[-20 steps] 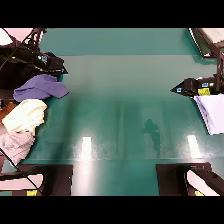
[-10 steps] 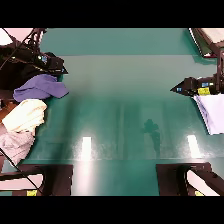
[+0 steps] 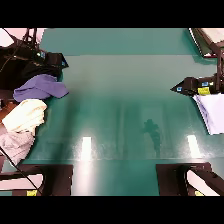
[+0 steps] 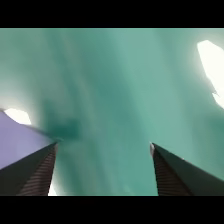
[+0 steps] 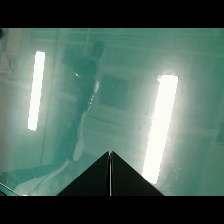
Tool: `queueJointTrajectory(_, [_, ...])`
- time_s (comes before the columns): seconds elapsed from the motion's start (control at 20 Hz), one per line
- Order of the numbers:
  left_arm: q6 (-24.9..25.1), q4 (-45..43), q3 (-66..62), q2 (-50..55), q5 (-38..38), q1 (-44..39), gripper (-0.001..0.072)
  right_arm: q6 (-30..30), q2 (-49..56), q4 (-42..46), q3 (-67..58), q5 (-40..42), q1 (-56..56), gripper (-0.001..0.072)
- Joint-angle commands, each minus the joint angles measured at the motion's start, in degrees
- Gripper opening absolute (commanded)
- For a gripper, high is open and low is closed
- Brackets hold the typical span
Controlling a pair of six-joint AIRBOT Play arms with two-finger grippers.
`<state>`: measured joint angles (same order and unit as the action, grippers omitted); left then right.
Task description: Fold the shirts.
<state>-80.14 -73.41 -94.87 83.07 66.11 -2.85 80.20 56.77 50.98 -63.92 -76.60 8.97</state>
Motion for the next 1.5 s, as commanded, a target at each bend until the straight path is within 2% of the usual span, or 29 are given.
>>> queueJointTrajectory(0.0, [-8.4,-21.2,0.0,2.1,-14.9,0.0,0.0677,-0.1,0.0,0.0,-0.1,-0.1,0.0,0.0015])
queueJointTrajectory(0.15, [-8.0,-24.1,0.0,8.5,-22.1,2.0,0.0678,-0.1,0.0,0.0,-0.1,-0.7,0.0,0.0016])
queueJointTrajectory(0.4, [-7.6,-23.7,-1.6,20.2,-25.9,6.7,0.0678,-0.1,0.0,0.0,0.0,-1.6,0.0,0.0015])
queueJointTrajectory(0.55, [-5.2,-23.7,-1.6,23.4,-29.6,7.0,0.0677,-0.1,0.0,0.0,0.0,-1.6,0.0,0.0016])
queueJointTrajectory(0.7, [-5.4,-23.6,-1.6,25.2,-31.9,7.0,0.0675,-0.1,0.0,0.0,0.0,-1.6,0.0,0.0015])
queueJointTrajectory(0.75, [-5.4,-23.6,-1.5,25.5,-32.5,7.0,0.0633,-0.1,0.0,0.0,0.0,-1.6,-0.1,0.0015])
queueJointTrajectory(0.9, [-5.4,-23.4,-1.9,25.5,-33.3,7.0,0.0206,-0.1,0.0,0.0,0.1,-1.6,-0.1,0.0015])
queueJointTrajectory(0.95, [-5.4,-22.5,-2.9,25.5,-31.8,7.0,0.0026,-0.1,0.0,0.0,0.1,-1.6,0.0,0.0015])
queueJointTrajectory(1.1, [-5.4,-15.4,-10.5,25.0,-23.5,7.0,0.0027,-0.1,-0.1,0.0,0.0,-1.1,0.0,0.0015])
queueJointTrajectory(1.2, [-3.3,-8.9,-17.6,22.9,-18.3,6.4,0.0027,-0.1,-0.1,-0.9,0.0,0.4,0.0,0.0015])
queueJointTrajectory(1.3, [1.6,-0.9,-24.0,18.6,-15.3,5.0,0.0026,-0.1,-0.1,-1.9,-1.6,1.6,0.0,0.0015])
queueJointTrajectory(1.45, [11.5,15.6,-25.1,7.4,-14.9,1.8,0.0026,-0.1,-0.1,-1.9,-8.0,1.7,0.0,0.0015])
